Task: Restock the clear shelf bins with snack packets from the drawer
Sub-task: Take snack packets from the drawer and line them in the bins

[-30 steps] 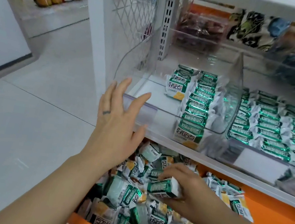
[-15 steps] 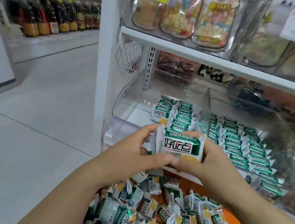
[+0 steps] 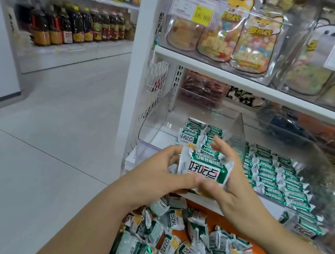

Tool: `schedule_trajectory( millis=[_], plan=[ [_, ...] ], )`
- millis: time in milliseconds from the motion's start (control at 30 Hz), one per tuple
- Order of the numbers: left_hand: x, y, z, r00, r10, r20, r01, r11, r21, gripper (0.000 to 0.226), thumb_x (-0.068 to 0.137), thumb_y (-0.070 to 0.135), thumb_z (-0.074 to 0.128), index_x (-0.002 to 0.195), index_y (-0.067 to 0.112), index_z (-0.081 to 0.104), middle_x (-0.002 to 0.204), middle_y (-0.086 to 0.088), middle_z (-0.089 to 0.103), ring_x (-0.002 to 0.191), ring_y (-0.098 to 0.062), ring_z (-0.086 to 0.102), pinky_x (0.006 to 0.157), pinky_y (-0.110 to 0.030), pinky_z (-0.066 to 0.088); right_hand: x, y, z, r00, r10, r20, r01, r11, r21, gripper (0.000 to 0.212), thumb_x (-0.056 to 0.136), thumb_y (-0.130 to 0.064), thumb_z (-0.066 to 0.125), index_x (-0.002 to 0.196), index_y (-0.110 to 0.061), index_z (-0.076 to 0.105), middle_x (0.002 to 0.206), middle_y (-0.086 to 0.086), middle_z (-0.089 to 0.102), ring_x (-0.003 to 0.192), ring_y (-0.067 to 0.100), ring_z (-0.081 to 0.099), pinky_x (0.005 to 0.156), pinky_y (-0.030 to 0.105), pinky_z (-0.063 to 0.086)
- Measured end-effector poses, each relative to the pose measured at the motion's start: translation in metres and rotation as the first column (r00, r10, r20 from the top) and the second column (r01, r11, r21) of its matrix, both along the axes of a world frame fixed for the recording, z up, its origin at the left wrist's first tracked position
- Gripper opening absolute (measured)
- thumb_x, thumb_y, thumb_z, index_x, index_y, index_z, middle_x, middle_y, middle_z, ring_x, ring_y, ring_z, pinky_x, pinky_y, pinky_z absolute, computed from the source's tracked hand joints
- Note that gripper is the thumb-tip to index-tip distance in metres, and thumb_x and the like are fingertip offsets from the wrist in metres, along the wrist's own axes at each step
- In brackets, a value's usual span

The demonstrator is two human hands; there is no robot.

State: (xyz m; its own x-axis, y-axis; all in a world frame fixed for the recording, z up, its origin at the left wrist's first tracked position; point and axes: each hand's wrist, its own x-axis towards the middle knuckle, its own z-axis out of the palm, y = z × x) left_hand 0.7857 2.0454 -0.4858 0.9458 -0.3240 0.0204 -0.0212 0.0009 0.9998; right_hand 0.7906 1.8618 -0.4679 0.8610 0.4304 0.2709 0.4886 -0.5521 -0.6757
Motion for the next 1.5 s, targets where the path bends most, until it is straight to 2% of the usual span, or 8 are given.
schedule_trajectory(
  millis=[167,300,467,600,867,1000,1300,1500],
  plan=[
    [0.007,0.012,0.0,0.989,0.065,0.136,-0.1,0.959,0.266,0.054,0.06,0.05,0.078,0.109,0.041,0.057,0.105,0.015,0.067,0.097,-0.008,0.066,0.092,-0.042,0.051,0.015,-0.006,0.024,0.998,0.054,-0.015,-0.055,0.983,-0.175,0.076,0.068,-0.068,0.058,0.135,-0.054,0.026,0.128,-0.034,0.045,0.12,-0.015,0.041,0.098,0.012,0.039],
    [0.01,0.014,0.001,0.988,0.048,0.144,-0.081,0.969,0.232,0.062,0.054,0.052,0.082,0.109,0.038,0.057,0.104,0.01,0.069,0.098,-0.013,0.067,0.091,-0.044,0.052,0.027,0.0,0.042,0.983,0.18,-0.031,-0.174,0.87,-0.462,0.074,0.073,-0.054,0.07,0.138,-0.042,0.037,0.133,-0.034,0.041,0.116,-0.017,0.04,0.094,-0.002,0.03],
    [0.009,0.02,0.009,0.98,0.113,0.161,-0.139,0.977,0.163,0.052,0.07,0.031,0.081,0.115,0.034,0.056,0.103,0.016,0.068,0.094,0.001,0.065,0.082,-0.019,0.05,0.042,0.016,0.059,0.973,0.22,0.069,-0.163,0.868,-0.469,0.057,0.074,-0.039,0.078,0.124,-0.03,0.052,0.111,-0.018,0.061,0.097,-0.002,0.057,0.083,0.013,0.044],
    [0.019,0.031,0.007,0.909,0.334,0.248,-0.392,0.889,0.239,0.06,0.081,0.039,0.069,0.135,0.035,0.044,0.133,0.019,0.048,0.115,0.003,0.049,0.093,-0.019,0.039,0.081,0.023,0.055,0.979,0.134,0.154,-0.063,0.916,-0.397,0.054,0.071,-0.035,0.081,0.115,-0.027,0.051,0.102,-0.014,0.06,0.088,0.001,0.057,0.076,0.013,0.043],
    [0.037,0.038,-0.014,0.888,0.236,0.395,-0.446,0.65,0.615,0.055,0.093,0.031,0.057,0.144,0.026,0.037,0.15,0.011,0.033,0.139,-0.011,0.022,0.109,-0.022,0.018,0.177,0.031,-0.017,0.991,-0.114,0.074,0.136,0.843,-0.52,0.061,0.079,-0.025,0.077,0.13,-0.011,0.046,0.118,0.01,0.062,0.093,0.018,0.052,0.076,0.026,0.037],
    [0.046,0.04,-0.023,0.937,0.178,0.3,-0.342,0.635,0.693,0.059,0.095,0.034,0.055,0.147,0.025,0.029,0.153,0.01,0.027,0.14,-0.014,0.022,0.112,-0.026,0.019,0.195,0.035,-0.041,0.986,-0.164,-0.039,0.109,0.8,-0.59,0.069,0.082,-0.026,0.074,0.139,-0.009,0.039,0.133,0.012,0.053,0.116,0.028,0.052,0.096,0.032,0.04],
    [0.05,0.044,-0.029,0.931,0.177,0.319,-0.356,0.635,0.686,0.055,0.094,0.033,0.055,0.145,0.026,0.034,0.15,0.011,0.031,0.137,-0.012,0.029,0.108,-0.022,0.022,0.197,0.031,-0.043,0.967,-0.197,0.161,0.233,0.437,-0.869,0.057,0.083,-0.05,0.063,0.13,-0.017,0.054,0.134,0.012,0.046,0.13,0.032,0.035,0.107,0.049,0.03],
    [0.051,0.043,-0.029,0.93,0.174,0.323,-0.358,0.625,0.694,0.054,0.095,0.032,0.055,0.144,0.026,0.035,0.15,0.011,0.03,0.137,-0.012,0.028,0.108,-0.02,0.021,0.184,0.039,-0.044,0.955,-0.143,0.262,0.298,0.467,-0.832,0.076,0.082,-0.043,0.066,0.145,-0.021,0.03,0.142,0.008,0.039,0.133,0.03,0.032,0.108,0.045,0.027]
  ],
)
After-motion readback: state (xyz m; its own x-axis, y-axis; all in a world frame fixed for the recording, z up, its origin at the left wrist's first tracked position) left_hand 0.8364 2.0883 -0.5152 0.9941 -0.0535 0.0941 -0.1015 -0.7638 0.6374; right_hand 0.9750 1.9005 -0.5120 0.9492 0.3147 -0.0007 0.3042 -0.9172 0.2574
